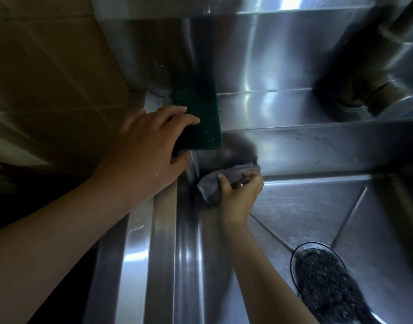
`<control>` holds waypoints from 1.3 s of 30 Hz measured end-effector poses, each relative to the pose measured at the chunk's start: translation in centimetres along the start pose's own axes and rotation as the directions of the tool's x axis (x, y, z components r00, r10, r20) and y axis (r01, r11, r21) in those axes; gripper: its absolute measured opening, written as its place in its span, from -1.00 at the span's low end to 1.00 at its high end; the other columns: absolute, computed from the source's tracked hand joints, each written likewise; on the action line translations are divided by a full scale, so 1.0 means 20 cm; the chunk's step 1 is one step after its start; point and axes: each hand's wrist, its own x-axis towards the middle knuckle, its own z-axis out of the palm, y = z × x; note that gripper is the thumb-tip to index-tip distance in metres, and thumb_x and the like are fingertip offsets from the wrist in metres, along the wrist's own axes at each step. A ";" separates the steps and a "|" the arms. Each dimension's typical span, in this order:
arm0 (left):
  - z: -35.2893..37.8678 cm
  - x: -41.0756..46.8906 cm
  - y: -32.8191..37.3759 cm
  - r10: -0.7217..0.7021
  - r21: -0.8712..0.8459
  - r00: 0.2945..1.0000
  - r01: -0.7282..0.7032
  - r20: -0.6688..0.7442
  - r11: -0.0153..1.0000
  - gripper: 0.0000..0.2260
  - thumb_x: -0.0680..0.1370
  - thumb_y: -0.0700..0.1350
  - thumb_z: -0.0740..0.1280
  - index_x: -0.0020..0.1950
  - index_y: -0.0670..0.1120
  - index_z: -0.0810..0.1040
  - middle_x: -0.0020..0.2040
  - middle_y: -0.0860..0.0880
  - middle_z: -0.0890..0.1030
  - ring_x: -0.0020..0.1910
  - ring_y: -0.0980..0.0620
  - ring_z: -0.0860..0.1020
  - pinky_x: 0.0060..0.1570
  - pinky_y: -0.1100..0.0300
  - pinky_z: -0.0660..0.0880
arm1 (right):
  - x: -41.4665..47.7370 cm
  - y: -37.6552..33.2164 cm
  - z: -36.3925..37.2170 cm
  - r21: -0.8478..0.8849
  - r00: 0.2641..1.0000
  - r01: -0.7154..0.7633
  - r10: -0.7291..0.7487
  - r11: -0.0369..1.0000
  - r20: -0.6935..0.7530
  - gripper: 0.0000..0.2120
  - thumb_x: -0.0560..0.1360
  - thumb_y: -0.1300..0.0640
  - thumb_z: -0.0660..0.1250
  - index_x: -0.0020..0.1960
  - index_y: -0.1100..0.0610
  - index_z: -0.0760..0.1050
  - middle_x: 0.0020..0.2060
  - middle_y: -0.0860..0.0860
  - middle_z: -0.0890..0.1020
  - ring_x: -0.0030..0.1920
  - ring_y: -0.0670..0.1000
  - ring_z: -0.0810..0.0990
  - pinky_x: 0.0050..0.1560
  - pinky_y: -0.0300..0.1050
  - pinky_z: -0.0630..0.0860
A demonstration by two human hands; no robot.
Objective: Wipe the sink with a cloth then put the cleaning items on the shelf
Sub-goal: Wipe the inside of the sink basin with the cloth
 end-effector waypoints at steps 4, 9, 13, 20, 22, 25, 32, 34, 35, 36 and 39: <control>0.00 0.00 0.00 0.008 0.018 1.000 -0.008 -0.023 1.000 -0.55 0.44 -0.07 0.36 0.32 0.01 0.39 0.36 -0.04 0.38 0.26 -0.10 0.40 0.25 -0.08 0.21 | 0.03 0.09 -0.02 -0.076 0.991 -0.131 0.132 0.988 0.010 -0.60 0.32 0.28 0.50 0.00 0.19 0.32 -0.03 0.06 0.34 -0.08 -0.05 0.37 0.05 -0.19 0.36; 0.00 0.00 0.01 0.000 0.013 0.999 0.001 -0.033 1.000 -0.55 0.44 -0.08 0.37 0.31 0.01 0.40 0.36 -0.04 0.38 0.26 -0.11 0.41 0.26 -0.09 0.21 | 0.02 0.03 -0.04 -0.031 0.990 -0.141 0.141 0.990 -0.006 -0.60 0.32 0.30 0.50 -0.06 0.10 0.30 0.01 0.16 0.45 -0.15 -0.03 0.45 -0.05 -0.31 0.37; 0.00 0.00 0.01 -0.006 0.020 1.000 0.007 -0.019 1.000 -0.54 0.43 -0.06 0.37 0.32 0.01 0.39 0.37 -0.05 0.37 0.26 -0.12 0.41 0.26 -0.10 0.21 | -0.04 -0.11 -0.12 0.047 0.998 -0.063 0.063 0.997 -0.002 -0.60 0.34 0.28 0.49 -0.08 -0.07 0.34 -0.01 0.14 0.46 -0.17 -0.10 0.46 0.01 -0.10 0.47; 0.00 0.00 0.01 -0.027 0.016 1.000 0.027 0.010 1.000 -0.51 0.41 -0.03 0.36 0.33 0.03 0.37 0.38 -0.03 0.36 0.28 -0.09 0.39 0.31 -0.07 0.15 | -0.03 -0.43 -0.19 0.239 0.981 0.196 -0.190 0.951 -0.049 -0.56 0.36 0.24 0.48 -0.03 -0.19 0.37 0.00 0.02 0.44 -0.08 -0.29 0.47 -0.08 -0.36 0.49; 0.00 0.00 0.01 -0.026 0.018 1.000 0.026 0.007 0.999 -0.51 0.41 -0.04 0.37 0.33 0.02 0.38 0.38 -0.03 0.37 0.28 -0.09 0.40 0.31 -0.08 0.15 | -0.01 -0.49 -0.16 0.236 0.973 0.231 -0.225 0.944 -0.053 -0.60 0.36 0.22 0.48 -0.01 -0.13 0.37 -0.05 -0.07 0.40 -0.10 -0.31 0.45 -0.10 -0.30 0.50; 0.00 0.00 0.01 -0.027 0.014 1.000 0.026 0.008 1.000 -0.51 0.42 -0.05 0.38 0.33 0.01 0.38 0.38 -0.05 0.37 0.29 -0.11 0.39 0.31 -0.09 0.16 | -0.01 -0.52 -0.12 0.218 0.971 0.235 -0.217 0.947 -0.105 -0.62 0.34 0.22 0.50 0.02 0.02 0.39 -0.09 -0.11 0.35 -0.14 -0.33 0.41 -0.08 -0.23 0.47; -0.01 0.00 0.01 -0.036 0.009 0.999 0.036 0.019 0.999 -0.50 0.44 -0.05 0.36 0.36 0.03 0.35 0.41 -0.02 0.32 0.34 -0.06 0.31 0.34 -0.02 0.10 | 0.01 -0.47 -0.10 0.211 0.975 0.204 -0.180 0.956 -0.129 -0.61 0.33 0.23 0.51 0.00 0.04 0.36 -0.10 -0.12 0.34 -0.14 -0.33 0.42 -0.08 -0.21 0.49; -0.01 0.00 0.02 -0.043 0.005 0.999 0.043 0.019 0.999 -0.50 0.44 -0.06 0.37 0.36 0.03 0.36 0.41 -0.02 0.32 0.34 -0.07 0.32 0.34 -0.02 0.11 | 0.02 -0.43 -0.10 0.176 0.974 0.208 -0.188 0.962 -0.127 -0.61 0.32 0.24 0.52 0.00 0.08 0.36 -0.10 -0.13 0.33 -0.14 -0.35 0.41 -0.10 -0.32 0.46; 0.00 0.00 0.02 -0.043 0.001 0.999 0.043 0.015 0.999 -0.50 0.43 -0.06 0.37 0.35 0.02 0.36 0.41 -0.03 0.33 0.33 -0.08 0.32 0.33 -0.03 0.12 | 0.02 -0.40 -0.10 0.160 0.975 0.201 -0.182 0.967 -0.126 -0.61 0.32 0.24 0.52 0.00 0.10 0.37 -0.10 -0.14 0.33 -0.14 -0.35 0.41 -0.09 -0.31 0.46; 0.00 0.00 0.02 -0.041 -0.001 0.999 0.041 0.009 0.999 -0.51 0.43 -0.07 0.38 0.35 0.02 0.37 0.40 -0.03 0.34 0.32 -0.09 0.33 0.32 -0.04 0.14 | 0.03 -0.37 -0.09 0.153 0.978 0.184 -0.166 0.971 -0.124 -0.62 0.32 0.24 0.52 0.02 0.13 0.38 -0.10 -0.14 0.33 -0.13 -0.34 0.41 -0.06 -0.25 0.47; 0.00 0.00 0.01 -0.025 0.017 1.000 0.025 -0.004 1.000 -0.52 0.43 -0.07 0.38 0.34 0.02 0.38 0.39 -0.03 0.35 0.30 -0.09 0.36 0.31 -0.06 0.17 | 0.04 -0.27 -0.08 0.139 0.986 0.123 -0.105 0.983 -0.127 -0.59 0.33 0.27 0.50 0.08 0.25 0.39 -0.07 -0.05 0.33 -0.12 -0.22 0.37 0.02 -0.14 0.47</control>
